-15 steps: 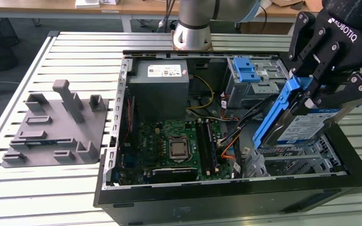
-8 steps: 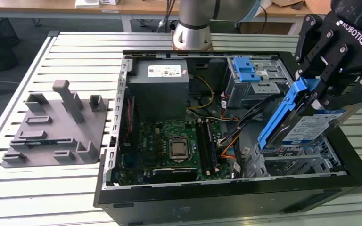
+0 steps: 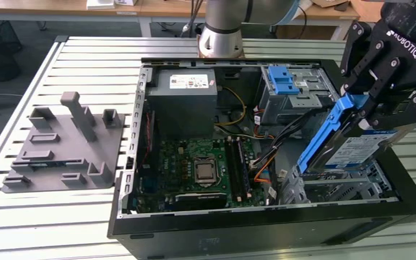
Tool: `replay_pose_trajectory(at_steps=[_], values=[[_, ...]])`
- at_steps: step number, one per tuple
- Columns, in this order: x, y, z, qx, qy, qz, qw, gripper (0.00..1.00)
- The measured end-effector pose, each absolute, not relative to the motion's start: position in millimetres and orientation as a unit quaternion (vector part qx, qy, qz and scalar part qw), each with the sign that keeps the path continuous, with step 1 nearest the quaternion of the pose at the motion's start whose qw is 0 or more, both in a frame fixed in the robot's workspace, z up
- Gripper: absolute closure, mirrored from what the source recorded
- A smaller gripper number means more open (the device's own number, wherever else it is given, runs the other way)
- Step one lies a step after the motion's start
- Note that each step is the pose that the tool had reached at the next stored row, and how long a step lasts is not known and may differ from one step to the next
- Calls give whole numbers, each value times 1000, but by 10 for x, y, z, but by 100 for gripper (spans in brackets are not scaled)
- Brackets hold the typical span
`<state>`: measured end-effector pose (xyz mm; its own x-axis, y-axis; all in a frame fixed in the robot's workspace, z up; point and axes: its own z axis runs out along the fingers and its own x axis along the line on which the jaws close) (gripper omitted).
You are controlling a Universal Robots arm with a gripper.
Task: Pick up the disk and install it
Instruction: 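Insert the disk into the insertion slot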
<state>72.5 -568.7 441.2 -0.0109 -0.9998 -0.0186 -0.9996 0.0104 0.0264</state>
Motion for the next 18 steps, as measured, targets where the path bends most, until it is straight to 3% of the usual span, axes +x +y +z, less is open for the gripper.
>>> replay_pose_trajectory(at_steps=[18], values=[[727, -5715, 4301, 703, -711, -16, 2, 64]])
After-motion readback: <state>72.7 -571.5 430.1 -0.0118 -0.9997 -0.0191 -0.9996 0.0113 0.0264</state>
